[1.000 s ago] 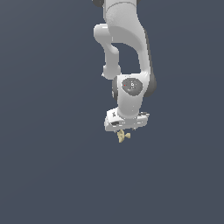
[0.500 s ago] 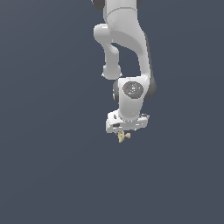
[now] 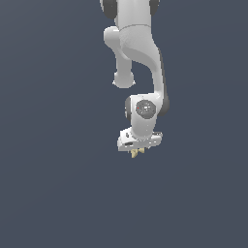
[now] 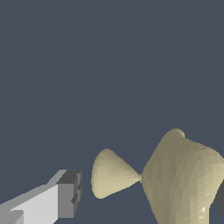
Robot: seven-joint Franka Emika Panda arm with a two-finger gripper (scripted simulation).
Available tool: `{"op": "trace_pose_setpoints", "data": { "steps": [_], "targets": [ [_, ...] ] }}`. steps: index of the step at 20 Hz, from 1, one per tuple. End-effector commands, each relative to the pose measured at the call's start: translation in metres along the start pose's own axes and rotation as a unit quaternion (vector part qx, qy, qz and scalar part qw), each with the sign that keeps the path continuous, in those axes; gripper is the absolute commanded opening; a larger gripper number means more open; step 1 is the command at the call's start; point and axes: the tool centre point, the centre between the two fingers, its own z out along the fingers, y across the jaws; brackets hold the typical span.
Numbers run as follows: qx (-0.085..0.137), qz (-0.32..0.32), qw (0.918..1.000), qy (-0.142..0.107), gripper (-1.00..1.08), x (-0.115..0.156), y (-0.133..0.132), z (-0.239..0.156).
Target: Pick up the object and move it to a goal position.
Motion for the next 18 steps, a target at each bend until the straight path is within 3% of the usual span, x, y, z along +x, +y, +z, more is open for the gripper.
{"op": "trace_pose_setpoints", "data": {
  "steps": [1,2,18],
  "targets": [
    [0.000,0.000,1.0000,0.001,1.00,0.0011,0.0001,0.0021],
    [0.000,0.000,1.0000,0.001,-1.00,0.0011,0.0001,0.0021],
    [0.000,0.000,1.0000,0.001,-1.00,0.0080,-0.0086,-0.0031]
  ]
}}
